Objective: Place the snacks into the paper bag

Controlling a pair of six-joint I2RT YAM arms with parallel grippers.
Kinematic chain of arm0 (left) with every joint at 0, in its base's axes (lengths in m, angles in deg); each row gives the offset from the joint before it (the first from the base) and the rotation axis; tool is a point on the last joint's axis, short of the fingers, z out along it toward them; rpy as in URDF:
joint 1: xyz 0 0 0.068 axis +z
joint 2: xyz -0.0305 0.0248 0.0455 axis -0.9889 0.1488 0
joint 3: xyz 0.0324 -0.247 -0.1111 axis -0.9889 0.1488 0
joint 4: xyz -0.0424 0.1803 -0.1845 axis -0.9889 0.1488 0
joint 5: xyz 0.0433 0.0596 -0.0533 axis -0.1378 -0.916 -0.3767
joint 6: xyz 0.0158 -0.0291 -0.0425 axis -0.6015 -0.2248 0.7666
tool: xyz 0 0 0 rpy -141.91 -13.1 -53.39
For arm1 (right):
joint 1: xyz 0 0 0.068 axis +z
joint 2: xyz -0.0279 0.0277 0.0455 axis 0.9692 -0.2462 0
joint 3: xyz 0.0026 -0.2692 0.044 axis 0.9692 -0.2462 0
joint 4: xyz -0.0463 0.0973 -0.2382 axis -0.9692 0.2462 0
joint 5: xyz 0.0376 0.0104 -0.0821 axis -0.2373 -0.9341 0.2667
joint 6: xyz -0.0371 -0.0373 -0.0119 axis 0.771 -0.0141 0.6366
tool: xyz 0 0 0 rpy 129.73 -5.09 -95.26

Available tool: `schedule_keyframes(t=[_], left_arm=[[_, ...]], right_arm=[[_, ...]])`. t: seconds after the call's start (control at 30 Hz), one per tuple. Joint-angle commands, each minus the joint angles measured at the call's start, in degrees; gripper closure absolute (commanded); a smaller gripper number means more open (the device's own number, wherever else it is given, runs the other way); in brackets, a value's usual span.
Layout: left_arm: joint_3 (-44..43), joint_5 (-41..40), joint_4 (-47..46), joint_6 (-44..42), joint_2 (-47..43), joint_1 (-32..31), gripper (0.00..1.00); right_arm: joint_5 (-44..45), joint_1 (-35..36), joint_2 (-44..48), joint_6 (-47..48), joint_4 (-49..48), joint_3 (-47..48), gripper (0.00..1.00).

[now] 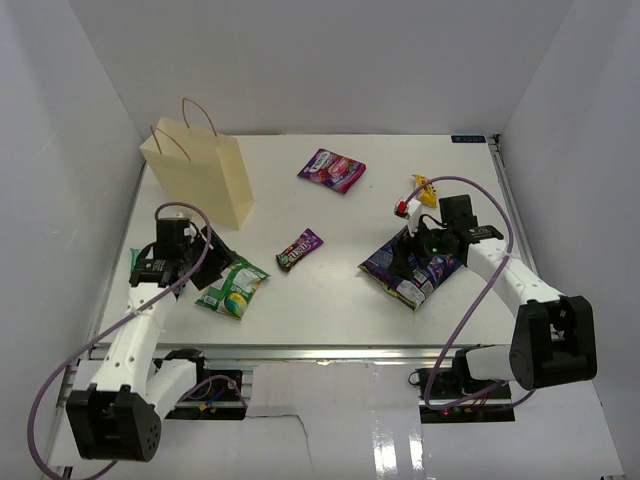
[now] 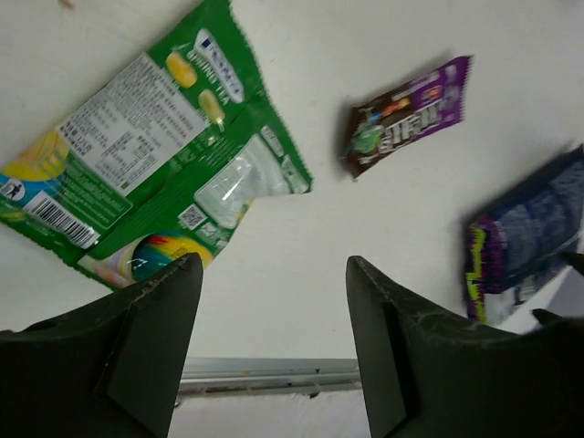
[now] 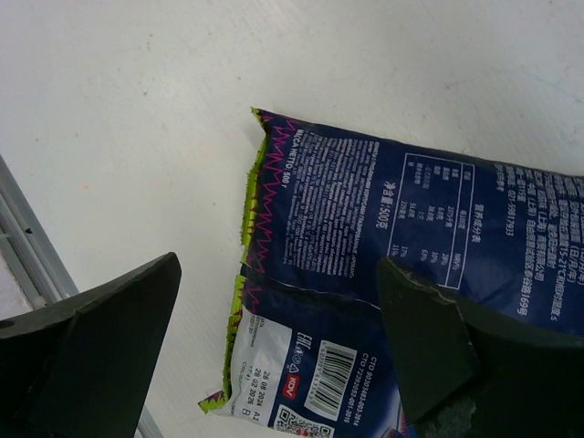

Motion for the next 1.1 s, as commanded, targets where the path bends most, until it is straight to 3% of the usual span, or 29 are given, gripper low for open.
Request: schedule_keyframes(t=[0.0, 0.23, 0.5, 0.67, 0.73, 0.8, 1.07], left_arm=[[0.3, -6.2, 2.2, 1.5, 3.4, -3.0, 0.25], [-4.7, -18.8, 1.6, 3.1, 23.9, -19.6, 0.20], [-14.4, -34.0, 11.0, 6.6, 42.3, -24.7, 0.19], [-15.8, -38.4, 11.6, 5.7, 44.1, -26.8, 0.23], [-15.5, -39.1, 11.6, 5.0, 44.8, -27.0, 0.36], [-15.8, -39.2, 11.8, 4.1, 44.9, -27.1, 0.40], [-20.3, -38.2, 10.9, -3.8, 36.1, -29.3, 0.24]], right_arm=[[3.8, 0.2, -0.3, -5.1, -3.4, 1.7, 0.07], [3.9, 0.3, -0.5, -6.2, -2.4, 1.2, 0.06], [4.0, 0.2, 0.4, -5.1, -1.8, -0.2, 0.07], [3.1, 0.3, -0.1, -4.9, -1.8, -0.1, 0.07], [2.7, 0.3, -0.1, -4.8, -1.8, -0.1, 0.07], [2.5, 0.2, -0.2, -4.6, -1.7, -0.1, 0.07], [2.0, 0.2, -0.6, -4.1, -1.5, 0.2, 0.07]])
